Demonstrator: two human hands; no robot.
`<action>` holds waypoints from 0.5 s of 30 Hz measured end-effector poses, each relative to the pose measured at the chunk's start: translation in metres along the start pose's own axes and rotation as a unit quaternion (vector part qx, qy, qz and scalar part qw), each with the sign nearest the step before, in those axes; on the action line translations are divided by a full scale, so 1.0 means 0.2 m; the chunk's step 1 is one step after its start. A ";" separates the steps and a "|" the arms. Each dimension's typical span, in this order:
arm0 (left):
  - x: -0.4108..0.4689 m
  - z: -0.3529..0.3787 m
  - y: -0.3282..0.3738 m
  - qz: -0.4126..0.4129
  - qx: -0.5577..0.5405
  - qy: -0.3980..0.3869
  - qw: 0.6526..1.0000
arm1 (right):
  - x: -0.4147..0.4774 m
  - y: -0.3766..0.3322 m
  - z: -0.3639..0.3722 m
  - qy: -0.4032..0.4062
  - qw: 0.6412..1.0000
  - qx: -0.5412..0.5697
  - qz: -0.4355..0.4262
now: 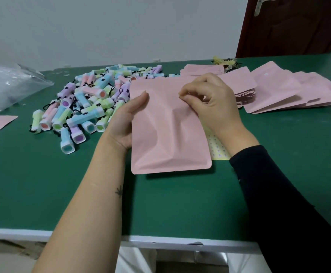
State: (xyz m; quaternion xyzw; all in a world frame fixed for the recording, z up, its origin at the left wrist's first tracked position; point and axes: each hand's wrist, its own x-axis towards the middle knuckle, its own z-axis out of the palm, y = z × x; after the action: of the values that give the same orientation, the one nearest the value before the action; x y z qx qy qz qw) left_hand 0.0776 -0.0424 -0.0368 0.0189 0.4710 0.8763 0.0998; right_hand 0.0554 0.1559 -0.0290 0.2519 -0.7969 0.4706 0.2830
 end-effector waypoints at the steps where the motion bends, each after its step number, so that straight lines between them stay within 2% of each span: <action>1: 0.00 0.00 0.00 0.000 -0.008 -0.003 1.000 | 0.00 0.00 0.00 -0.014 1.000 0.000 0.003; 6: 0.00 -0.02 0.01 -0.001 -0.005 0.010 1.000 | 0.00 -0.01 -0.01 -0.084 0.996 0.009 0.033; 15: 0.00 -0.01 0.00 -0.011 0.011 0.027 1.000 | 0.01 -0.01 -0.04 -0.157 0.984 0.012 0.080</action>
State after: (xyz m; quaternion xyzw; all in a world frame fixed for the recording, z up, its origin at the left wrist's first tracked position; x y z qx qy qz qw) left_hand 0.0774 -0.0447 -0.0383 -0.0086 0.4831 0.8701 0.0970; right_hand 0.0569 0.1628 -0.0237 0.2612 -0.8434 0.4556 0.1130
